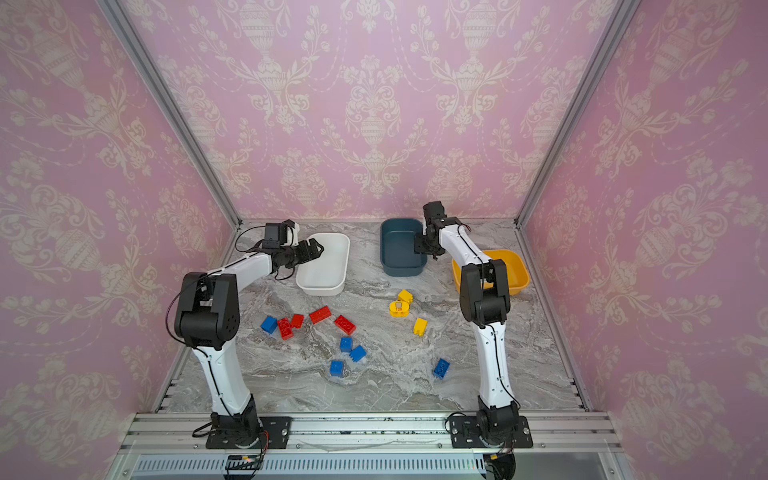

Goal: Sort the legos into containers by color

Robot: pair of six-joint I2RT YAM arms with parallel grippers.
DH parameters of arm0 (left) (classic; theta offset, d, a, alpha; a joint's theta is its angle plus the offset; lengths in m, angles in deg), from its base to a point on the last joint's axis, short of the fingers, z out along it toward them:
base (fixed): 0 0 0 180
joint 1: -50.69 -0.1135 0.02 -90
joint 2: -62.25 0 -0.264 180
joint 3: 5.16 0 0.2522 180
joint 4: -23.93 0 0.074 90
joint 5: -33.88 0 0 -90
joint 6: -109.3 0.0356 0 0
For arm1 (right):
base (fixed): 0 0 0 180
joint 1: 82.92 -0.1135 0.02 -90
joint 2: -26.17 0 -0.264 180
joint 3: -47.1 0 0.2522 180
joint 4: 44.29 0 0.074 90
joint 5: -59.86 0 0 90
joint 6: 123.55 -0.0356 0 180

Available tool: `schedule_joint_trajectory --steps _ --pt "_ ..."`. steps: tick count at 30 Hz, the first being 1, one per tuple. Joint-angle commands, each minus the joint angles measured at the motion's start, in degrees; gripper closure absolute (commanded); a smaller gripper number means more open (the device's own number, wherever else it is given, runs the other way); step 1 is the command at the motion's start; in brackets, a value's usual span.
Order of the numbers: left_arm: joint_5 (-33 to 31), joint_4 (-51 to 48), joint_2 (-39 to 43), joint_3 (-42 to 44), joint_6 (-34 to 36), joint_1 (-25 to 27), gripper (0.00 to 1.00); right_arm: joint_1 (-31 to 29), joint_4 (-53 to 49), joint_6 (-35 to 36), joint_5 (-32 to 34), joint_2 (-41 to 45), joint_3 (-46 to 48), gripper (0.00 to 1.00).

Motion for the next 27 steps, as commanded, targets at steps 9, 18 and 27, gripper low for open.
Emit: schedule_joint_trajectory --steps 9,18,27 --pt "-0.75 1.12 1.83 2.35 -2.53 1.32 0.10 0.11 -0.27 0.90 -0.66 -1.12 -1.03 0.65" --pt "-2.19 1.12 4.85 4.18 -2.18 0.96 0.10 -0.71 0.35 2.29 0.85 0.96 1.90 0.84" --pt "-1.84 2.23 7.18 7.14 -2.71 1.06 0.10 -2.78 1.92 1.96 1.17 5.73 8.97 0.98"
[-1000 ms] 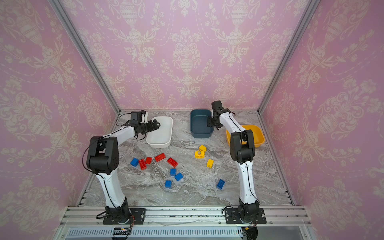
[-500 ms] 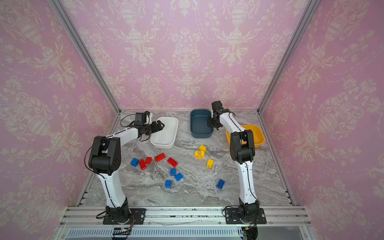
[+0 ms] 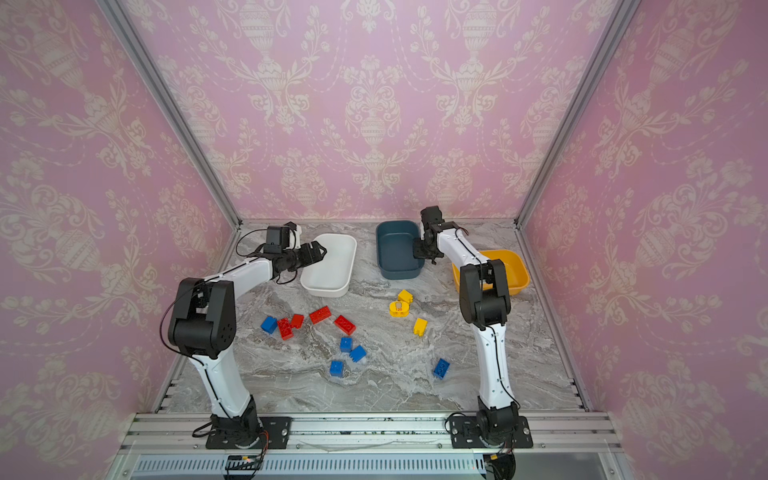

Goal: Sort the legos into containers by color

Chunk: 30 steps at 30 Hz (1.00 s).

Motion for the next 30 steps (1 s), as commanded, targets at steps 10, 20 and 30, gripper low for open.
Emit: schedule_joint_trajectory --steps 10,20,30 --pt "-2.53 1.82 4.36 3.80 -1.19 -0.30 0.10 -5.10 -0.90 -5.61 4.17 9.29 11.12 1.00" --pt "-5.03 2.81 7.55 4.96 -1.13 -0.38 0.09 -10.27 2.88 -16.36 7.81 11.49 17.19 1.00" --pt "-6.37 2.32 9.17 5.41 -0.70 -0.36 0.09 -12.72 5.96 -20.83 8.03 11.79 19.31 1.00"
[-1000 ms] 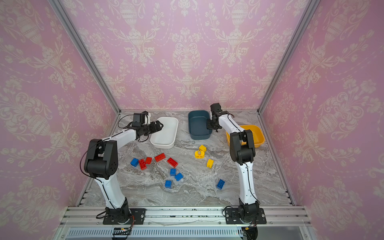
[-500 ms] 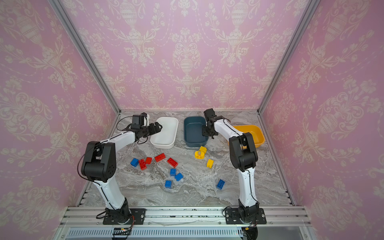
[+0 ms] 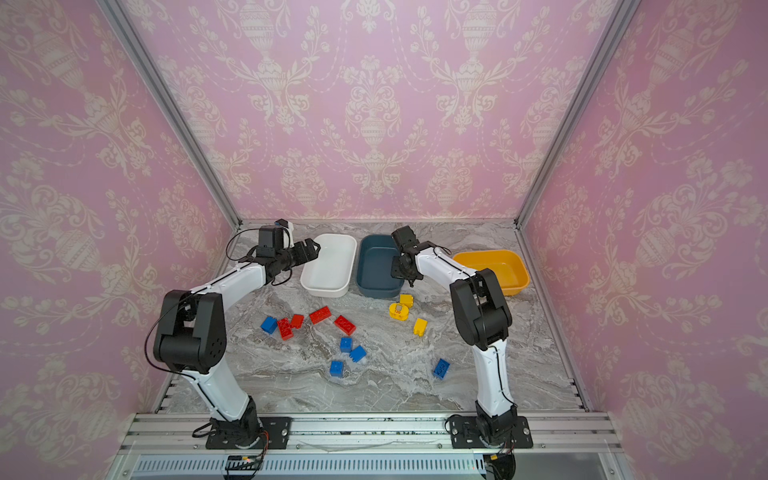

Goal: Sort the legos into containers by color

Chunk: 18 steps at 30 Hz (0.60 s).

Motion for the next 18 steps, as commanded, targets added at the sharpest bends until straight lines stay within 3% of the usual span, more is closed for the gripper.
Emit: schedule_joint_trajectory --steps 1,18 --pt "-1.82 -0.01 2.23 1.06 -0.06 -0.36 0.09 -0.89 -0.31 -2.35 0.55 0.96 1.52 1.00" --pt "-2.52 -0.27 2.53 1.51 0.38 -0.37 0.08 -1.66 0.30 -0.02 -0.62 0.54 1.10 1.00"
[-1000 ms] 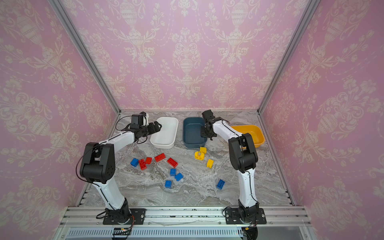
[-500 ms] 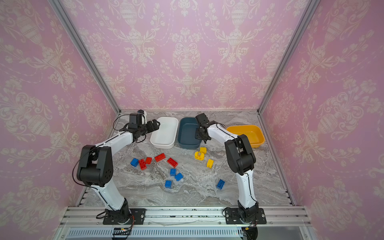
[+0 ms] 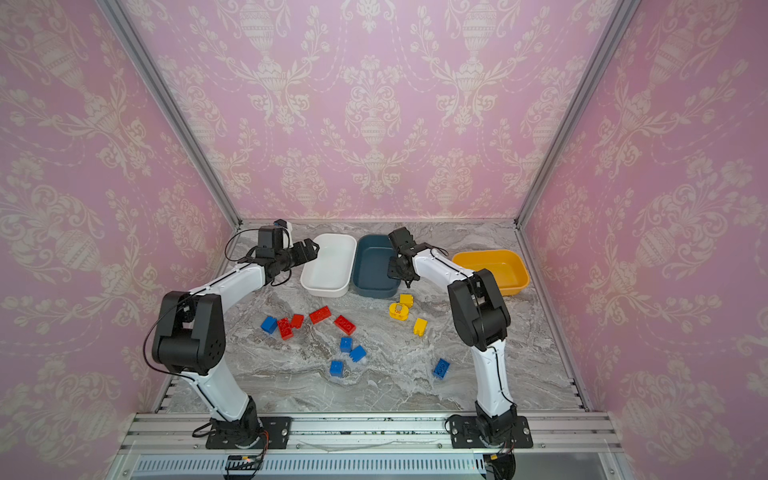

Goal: Sort the legos into containers by color

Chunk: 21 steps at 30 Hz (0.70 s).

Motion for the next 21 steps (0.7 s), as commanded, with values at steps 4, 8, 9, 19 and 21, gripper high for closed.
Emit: schedule_joint_trajectory --steps 4,8,9,19,21 --pt "-1.48 -0.23 2.04 1.05 0.38 -0.43 0.08 -0.58 -1.13 1.38 -0.21 2.24 1.26 0.67" --pt "-1.55 -0.19 2.39 1.06 0.44 -0.42 0.08 0.07 -1.65 1.91 0.80 5.85 1.68 0.48" --pt "-1.58 -0.09 2.49 1.10 0.46 -0.43 0.08 0.33 -2.34 1.99 1.03 6.86 1.66 0.45" --pt "-1.11 1.43 3.28 2.41 -0.23 -0.37 0.08 11.39 -6.89 -2.40 -0.11 20.18 9.59 0.09" --pt "-1.19 1.78 3.36 2.72 -0.33 -0.38 0.08 14.21 -7.73 -5.10 0.46 22.54 11.31 0.05"
